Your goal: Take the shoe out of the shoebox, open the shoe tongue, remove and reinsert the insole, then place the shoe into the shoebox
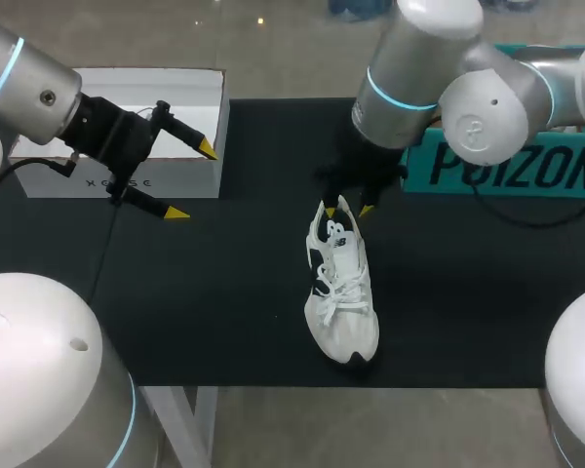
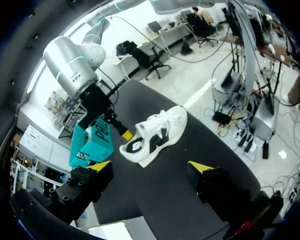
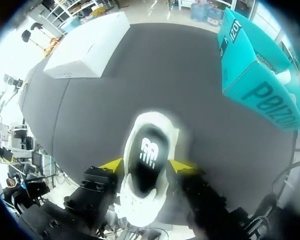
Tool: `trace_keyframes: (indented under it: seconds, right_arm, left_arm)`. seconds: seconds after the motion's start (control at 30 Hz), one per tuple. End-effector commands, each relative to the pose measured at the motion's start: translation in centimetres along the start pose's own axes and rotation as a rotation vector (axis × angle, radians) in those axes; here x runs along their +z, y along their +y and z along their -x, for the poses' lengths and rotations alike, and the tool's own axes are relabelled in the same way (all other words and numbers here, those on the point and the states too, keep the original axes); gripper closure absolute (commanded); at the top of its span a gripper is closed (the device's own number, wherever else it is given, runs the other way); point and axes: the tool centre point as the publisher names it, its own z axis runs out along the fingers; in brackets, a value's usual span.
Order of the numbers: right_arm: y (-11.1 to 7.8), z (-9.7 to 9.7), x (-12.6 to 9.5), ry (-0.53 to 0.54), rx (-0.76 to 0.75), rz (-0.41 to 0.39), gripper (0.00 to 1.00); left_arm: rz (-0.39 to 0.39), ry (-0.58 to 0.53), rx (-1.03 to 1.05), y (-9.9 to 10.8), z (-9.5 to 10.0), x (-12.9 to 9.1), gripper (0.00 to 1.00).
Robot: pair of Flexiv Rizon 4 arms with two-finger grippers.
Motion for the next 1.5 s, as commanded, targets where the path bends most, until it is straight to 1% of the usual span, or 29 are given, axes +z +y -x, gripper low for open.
trace_keyframes:
  seconds: [0.03,0.47,0.67,0.9,1.1,1.33,1.5]
  right_arm:
    - [-0.2,-0.4,0.6,-0.035,0.002,0.002,1.00]
    - [0.3,-0.6,2.7,-0.045,0.011,0.021,1.00]
    - [0.1,0.0,4.7,-0.057,0.034,0.023,1.00]
    - [-0.5,0.0,7.7,-0.049,0.039,0.001,1.00]
    - [-0.6,0.2,9.3,-0.046,0.042,-0.022,1.00]
    - [-0.8,0.8,9.9,-0.052,0.046,-0.046,1.00]
    - [-1.0,0.9,8.1,-0.057,0.046,-0.021,1.00]
  left_arm:
    - [0.004,0.003,0.000,-0.1,0.0,-0.1,0.00]
    - [0.004,0.003,0.000,-0.1,0.0,-0.1,0.00]
    - [0.004,0.003,0.000,-0.1,0.0,-0.1,0.00]
    - [0.004,0.003,0.000,-0.1,0.0,-0.1,0.00]
    - [0.004,0.003,0.000,-0.1,0.0,-0.1,0.00]
    - [0.004,0.003,0.000,-0.1,0.0,-0.1,0.00]
    - [0.004,0.003,0.000,-0.1,0.0,-0.1,0.00]
